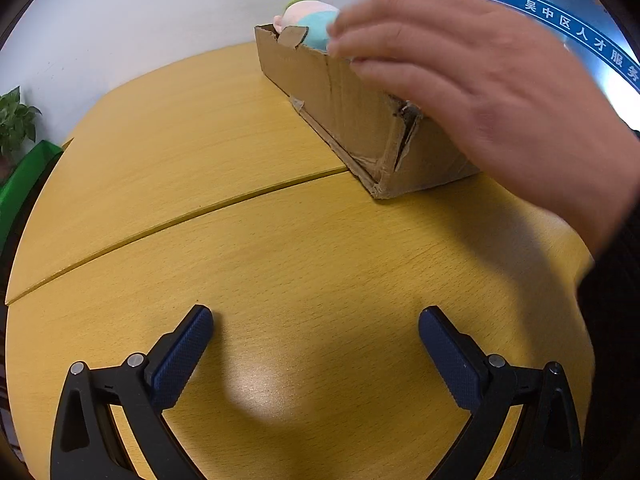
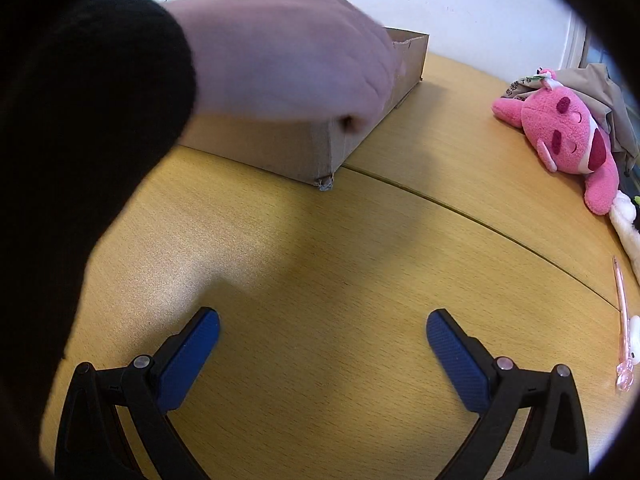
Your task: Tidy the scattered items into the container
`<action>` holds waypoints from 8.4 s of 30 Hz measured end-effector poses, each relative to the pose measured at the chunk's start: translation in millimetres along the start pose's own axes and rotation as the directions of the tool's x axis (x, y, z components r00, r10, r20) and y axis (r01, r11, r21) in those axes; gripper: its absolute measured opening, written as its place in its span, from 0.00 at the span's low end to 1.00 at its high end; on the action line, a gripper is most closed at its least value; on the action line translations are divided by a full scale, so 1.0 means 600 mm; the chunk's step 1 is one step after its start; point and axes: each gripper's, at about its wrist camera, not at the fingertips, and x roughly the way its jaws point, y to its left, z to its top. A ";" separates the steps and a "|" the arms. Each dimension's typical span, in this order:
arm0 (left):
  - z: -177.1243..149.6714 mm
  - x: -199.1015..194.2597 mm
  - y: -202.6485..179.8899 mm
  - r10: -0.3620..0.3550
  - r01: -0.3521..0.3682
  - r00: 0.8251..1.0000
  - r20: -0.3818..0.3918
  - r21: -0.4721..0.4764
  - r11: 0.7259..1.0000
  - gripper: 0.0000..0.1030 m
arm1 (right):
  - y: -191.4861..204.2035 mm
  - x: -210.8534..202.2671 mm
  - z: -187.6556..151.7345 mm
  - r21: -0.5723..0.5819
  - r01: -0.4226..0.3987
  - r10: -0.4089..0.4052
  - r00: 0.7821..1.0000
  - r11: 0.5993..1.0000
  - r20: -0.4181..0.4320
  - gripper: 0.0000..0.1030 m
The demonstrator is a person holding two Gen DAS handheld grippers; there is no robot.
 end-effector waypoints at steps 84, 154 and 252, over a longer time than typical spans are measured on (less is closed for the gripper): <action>0.024 -0.065 -0.034 0.013 -0.013 1.000 0.002 -0.019 1.000 1.00 | 0.011 -0.012 0.004 -0.018 -0.002 0.002 1.000 1.000 -0.003 1.00; -0.066 -0.082 -0.102 0.052 -0.051 0.999 0.007 -0.066 0.997 1.00 | 0.055 -0.024 -0.018 0.047 0.043 -0.043 0.999 0.998 0.001 1.00; -0.019 -0.161 -0.294 -0.172 0.217 0.974 0.145 -0.399 0.891 0.96 | 0.445 -0.025 0.075 0.071 -0.163 0.163 0.987 0.984 0.004 0.99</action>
